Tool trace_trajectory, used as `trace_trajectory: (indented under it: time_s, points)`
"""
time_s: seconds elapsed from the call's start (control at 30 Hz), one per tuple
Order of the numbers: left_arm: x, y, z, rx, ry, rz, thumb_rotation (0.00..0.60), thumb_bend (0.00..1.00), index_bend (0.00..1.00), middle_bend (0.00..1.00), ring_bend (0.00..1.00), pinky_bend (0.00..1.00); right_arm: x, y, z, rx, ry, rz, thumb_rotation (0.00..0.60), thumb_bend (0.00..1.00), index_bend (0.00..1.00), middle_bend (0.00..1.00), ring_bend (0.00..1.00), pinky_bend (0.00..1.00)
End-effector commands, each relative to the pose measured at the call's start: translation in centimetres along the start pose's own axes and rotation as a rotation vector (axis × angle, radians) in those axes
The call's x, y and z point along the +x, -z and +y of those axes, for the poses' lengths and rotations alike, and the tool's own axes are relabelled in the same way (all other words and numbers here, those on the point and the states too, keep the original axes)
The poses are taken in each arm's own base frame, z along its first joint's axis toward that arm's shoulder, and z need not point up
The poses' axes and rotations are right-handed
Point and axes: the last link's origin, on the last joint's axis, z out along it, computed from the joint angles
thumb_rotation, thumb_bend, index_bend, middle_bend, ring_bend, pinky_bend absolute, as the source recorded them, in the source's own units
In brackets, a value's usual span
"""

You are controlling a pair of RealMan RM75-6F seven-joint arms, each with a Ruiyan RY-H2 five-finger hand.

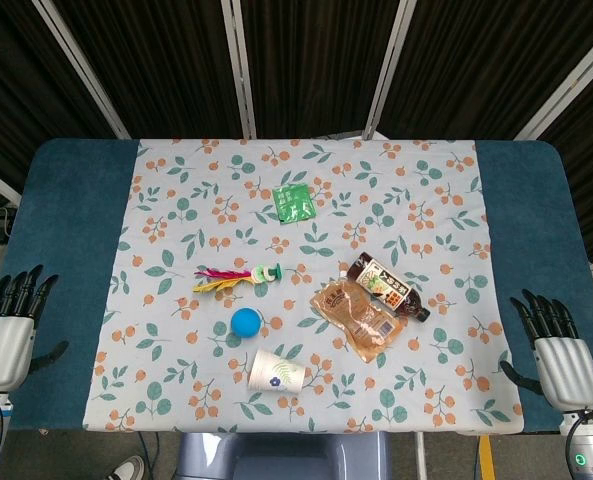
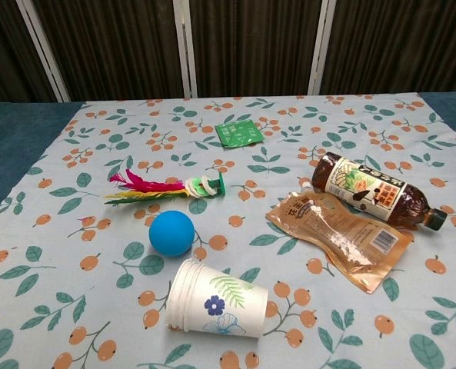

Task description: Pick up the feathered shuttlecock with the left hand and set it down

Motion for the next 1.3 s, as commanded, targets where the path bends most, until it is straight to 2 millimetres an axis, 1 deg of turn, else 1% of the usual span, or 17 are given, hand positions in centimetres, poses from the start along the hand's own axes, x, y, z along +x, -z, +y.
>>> trace_trajectory:
  time_s: [0.03,0.27,0.4,0.6,0.77,0.87,1.0,1.03,1.3]
  points:
    - [-0.1,0.0,0.0,0.003,0.003,-0.008,0.600,0.19,0.09,0.00,0.00,0.00,0.0,0.0,0.0,0.000,-0.001,-0.001,0.600,0.13,0.09,0.00,0.00,0.00]
    - [-0.2,-0.3,0.4,0.000,0.018,-0.014,0.600,0.20,0.09,0.00,0.00,0.00,-0.1,0.0,-0.2,0.005,-0.003,-0.004,0.600,0.13,0.09,0.00,0.00,0.00]
    - [-0.1,-1.5,1.6,-0.013,0.049,-0.023,0.600,0.20,0.11,0.00,0.00,0.00,-0.2,0.0,-0.4,0.011,-0.006,-0.010,0.600,0.14,0.09,0.00,0.00,0.00]
    - [-0.6,-4.7,3.9,-0.057,0.016,-0.024,0.600,0.23,0.24,0.00,0.00,0.00,-0.3,-0.1,-0.5,0.011,-0.015,-0.016,0.600,0.14,0.09,0.00,0.00,0.00]
    - [-2.4,-7.3,6.2,-0.072,0.003,-0.073,0.600,0.31,0.39,0.00,0.00,0.00,-0.2,-0.1,-0.4,0.011,-0.021,-0.018,0.600,0.13,0.09,0.00,0.00,0.00]
    - [-3.7,-8.5,7.5,-0.082,-0.014,-0.092,0.600,0.33,0.44,0.00,0.00,0.00,-0.2,0.0,-0.4,0.013,-0.023,-0.019,0.600,0.14,0.09,0.00,0.00,0.00]
    - [-5.3,-9.8,9.1,-0.101,-0.053,-0.094,0.600,0.34,0.46,0.00,0.00,0.00,-0.2,0.0,-0.4,0.015,-0.025,-0.020,0.600,0.14,0.09,0.00,0.00,0.00]
    - [-5.5,-9.9,9.3,-0.103,-0.055,-0.094,0.600,0.35,0.46,0.00,0.00,0.00,-0.2,0.0,-0.4,0.015,-0.025,-0.020,0.600,0.14,0.09,0.00,0.00,0.00]
    - [-8.8,-12.0,12.3,-0.144,-0.102,-0.091,0.600,0.35,0.48,0.00,0.00,0.00,-0.2,0.0,-0.3,0.011,-0.034,-0.023,0.600,0.13,0.09,0.00,0.00,0.00]
